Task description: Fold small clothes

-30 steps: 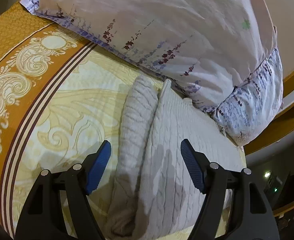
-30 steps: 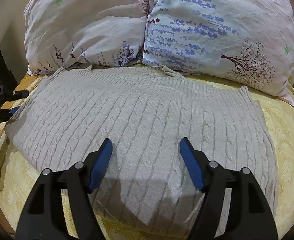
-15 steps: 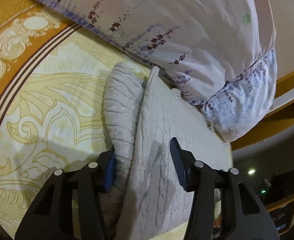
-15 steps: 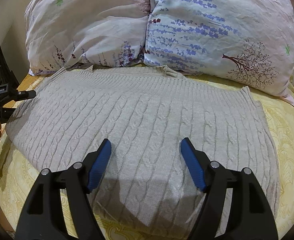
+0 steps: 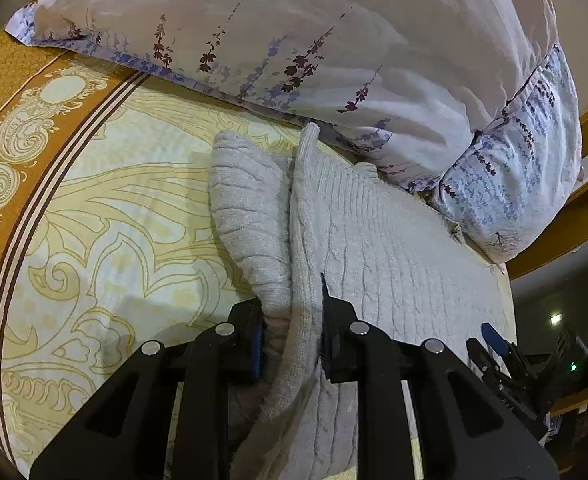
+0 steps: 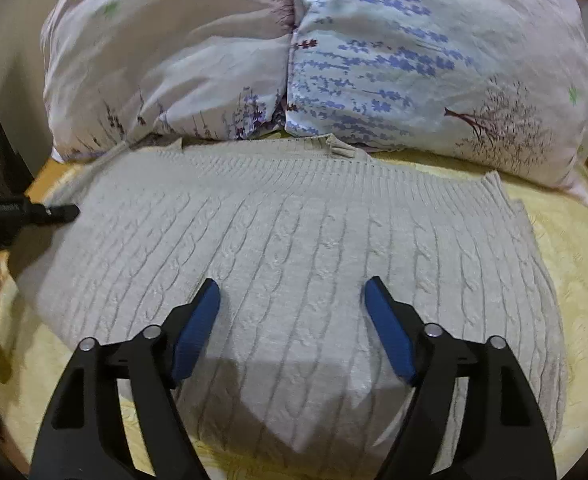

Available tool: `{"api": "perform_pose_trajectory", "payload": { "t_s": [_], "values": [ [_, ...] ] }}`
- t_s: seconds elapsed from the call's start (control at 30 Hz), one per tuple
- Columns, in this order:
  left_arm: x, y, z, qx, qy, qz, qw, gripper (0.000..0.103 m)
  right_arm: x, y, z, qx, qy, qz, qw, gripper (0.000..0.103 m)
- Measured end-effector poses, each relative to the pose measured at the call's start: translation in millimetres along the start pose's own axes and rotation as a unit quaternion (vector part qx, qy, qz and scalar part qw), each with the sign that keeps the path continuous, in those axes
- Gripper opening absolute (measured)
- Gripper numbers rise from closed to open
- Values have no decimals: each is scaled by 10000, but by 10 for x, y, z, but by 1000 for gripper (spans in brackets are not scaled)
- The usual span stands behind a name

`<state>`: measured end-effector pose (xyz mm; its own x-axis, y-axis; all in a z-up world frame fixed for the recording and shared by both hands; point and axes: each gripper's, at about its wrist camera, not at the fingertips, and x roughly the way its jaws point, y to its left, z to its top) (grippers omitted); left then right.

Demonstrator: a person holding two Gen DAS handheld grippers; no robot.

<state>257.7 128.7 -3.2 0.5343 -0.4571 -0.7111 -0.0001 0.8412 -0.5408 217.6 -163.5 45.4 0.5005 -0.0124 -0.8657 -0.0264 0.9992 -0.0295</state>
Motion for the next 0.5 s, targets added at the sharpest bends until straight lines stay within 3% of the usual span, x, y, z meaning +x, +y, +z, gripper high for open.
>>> {"api": "perform_pose_trajectory", "payload": {
  "t_s": [0.17, 0.33, 0.5],
  "values": [
    [-16, 2, 2, -174, -23, -131, 9998, 19, 21, 10, -4, -5, -10, -53, 10000, 80],
    [-206, -107, 65, -355, -263, -968, 9943, 17, 3, 0, -16, 5, -6, -26, 10000, 80],
    [-344, -517, 146, -42, -404, -1365, 9898, 16, 8, -3, -10, -8, 0, -5, 10000, 80]
  ]
}}
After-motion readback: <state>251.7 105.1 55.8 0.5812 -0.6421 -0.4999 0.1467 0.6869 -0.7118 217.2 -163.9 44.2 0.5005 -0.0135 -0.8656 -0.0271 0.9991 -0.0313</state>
